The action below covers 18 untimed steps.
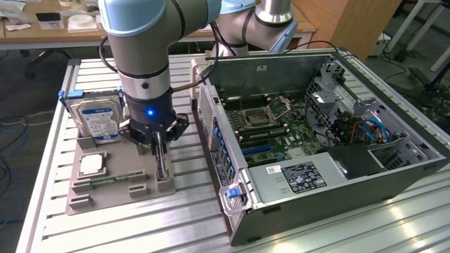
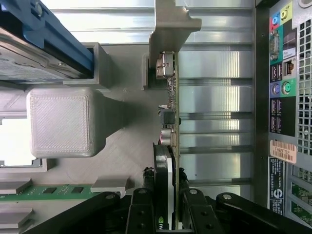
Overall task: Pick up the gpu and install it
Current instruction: 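Pick up the gpu and move the gpu toward the slot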
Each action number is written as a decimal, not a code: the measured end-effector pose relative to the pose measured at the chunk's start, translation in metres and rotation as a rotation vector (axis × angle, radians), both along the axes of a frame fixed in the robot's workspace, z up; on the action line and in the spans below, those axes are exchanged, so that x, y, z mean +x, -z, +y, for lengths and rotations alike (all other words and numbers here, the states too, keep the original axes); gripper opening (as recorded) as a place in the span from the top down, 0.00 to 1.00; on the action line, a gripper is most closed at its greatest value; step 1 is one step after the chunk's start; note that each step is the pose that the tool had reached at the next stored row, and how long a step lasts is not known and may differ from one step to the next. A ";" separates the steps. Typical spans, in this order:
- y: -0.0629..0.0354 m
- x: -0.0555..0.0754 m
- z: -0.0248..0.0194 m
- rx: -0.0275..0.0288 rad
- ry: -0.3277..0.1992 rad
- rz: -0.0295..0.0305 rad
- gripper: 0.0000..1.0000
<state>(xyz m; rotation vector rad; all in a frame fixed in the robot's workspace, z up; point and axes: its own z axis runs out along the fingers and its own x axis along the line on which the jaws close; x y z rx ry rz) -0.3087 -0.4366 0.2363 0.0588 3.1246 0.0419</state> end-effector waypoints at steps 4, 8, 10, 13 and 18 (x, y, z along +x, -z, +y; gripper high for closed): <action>-0.0024 0.000 0.0000 -0.0001 0.000 0.0001 0.72; -0.0048 0.000 0.0000 0.0000 0.000 0.0000 0.72; -0.0060 0.000 0.0000 0.0000 0.000 0.0000 0.72; -0.0072 0.000 0.0000 0.0002 0.000 -0.0002 0.72; -0.0089 0.000 0.0000 0.0001 0.000 -0.0001 0.72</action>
